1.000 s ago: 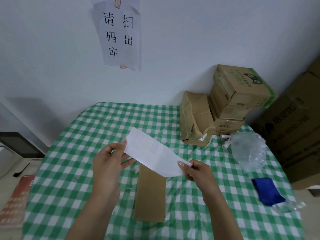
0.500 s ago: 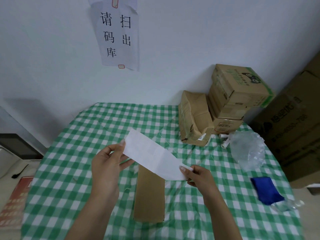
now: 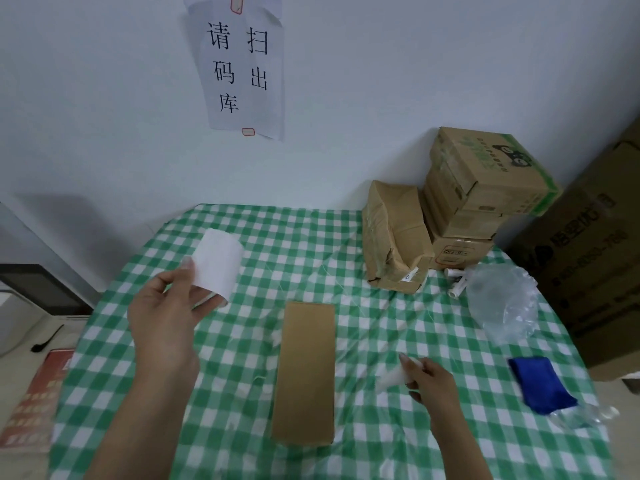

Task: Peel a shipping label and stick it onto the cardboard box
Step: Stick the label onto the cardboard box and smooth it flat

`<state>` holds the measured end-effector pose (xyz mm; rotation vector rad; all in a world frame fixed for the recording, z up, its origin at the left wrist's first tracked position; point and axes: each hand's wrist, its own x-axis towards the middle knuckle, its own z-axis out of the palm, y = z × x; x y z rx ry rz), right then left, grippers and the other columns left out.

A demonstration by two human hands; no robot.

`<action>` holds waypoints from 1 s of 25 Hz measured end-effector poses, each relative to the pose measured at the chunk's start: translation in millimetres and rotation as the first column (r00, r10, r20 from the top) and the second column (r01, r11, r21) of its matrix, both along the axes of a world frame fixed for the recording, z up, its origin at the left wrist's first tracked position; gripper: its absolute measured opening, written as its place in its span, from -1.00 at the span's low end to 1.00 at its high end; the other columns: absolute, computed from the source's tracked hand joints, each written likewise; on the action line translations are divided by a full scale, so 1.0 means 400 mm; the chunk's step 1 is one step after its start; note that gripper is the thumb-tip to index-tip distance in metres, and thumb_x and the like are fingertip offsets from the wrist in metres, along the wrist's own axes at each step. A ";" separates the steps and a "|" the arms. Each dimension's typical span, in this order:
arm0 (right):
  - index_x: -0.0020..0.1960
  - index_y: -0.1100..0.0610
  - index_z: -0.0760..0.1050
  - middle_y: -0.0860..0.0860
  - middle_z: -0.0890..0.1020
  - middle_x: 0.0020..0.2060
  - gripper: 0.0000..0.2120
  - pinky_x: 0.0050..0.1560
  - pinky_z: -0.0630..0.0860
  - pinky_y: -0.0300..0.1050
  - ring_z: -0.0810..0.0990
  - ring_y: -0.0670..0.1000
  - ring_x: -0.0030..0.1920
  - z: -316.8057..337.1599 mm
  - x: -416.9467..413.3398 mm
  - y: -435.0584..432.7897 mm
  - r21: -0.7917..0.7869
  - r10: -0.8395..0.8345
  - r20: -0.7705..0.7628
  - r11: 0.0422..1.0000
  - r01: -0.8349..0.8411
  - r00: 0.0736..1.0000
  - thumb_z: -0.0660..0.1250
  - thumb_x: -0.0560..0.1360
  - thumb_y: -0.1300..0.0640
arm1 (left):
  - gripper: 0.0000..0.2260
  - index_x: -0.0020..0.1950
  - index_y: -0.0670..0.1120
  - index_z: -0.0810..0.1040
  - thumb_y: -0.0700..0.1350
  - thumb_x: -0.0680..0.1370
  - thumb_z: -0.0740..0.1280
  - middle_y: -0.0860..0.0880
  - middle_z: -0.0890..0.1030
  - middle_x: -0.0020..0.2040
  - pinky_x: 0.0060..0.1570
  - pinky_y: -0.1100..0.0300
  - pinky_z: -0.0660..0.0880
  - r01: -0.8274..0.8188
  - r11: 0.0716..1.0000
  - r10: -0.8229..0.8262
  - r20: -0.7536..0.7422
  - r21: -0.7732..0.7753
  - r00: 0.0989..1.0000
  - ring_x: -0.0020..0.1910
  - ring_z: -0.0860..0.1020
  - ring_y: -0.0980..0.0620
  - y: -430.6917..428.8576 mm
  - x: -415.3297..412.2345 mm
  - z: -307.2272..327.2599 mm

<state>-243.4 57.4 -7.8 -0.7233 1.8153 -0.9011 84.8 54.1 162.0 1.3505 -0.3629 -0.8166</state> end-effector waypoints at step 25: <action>0.19 0.08 0.52 0.08 0.59 0.15 -0.71 -0.01 0.60 0.00 0.62 0.07 -0.02 -0.058 0.124 -0.029 -0.027 0.077 -0.177 0.996 -0.083 0.981 0.38 0.48 0.20 | -0.76 -0.06 -0.13 0.53 0.04 0.60 0.27 -0.14 0.66 -0.05 -0.12 0.04 0.60 0.154 0.943 -0.212 0.176 0.296 0.961 -0.16 0.68 -0.10 0.093 -0.046 -0.159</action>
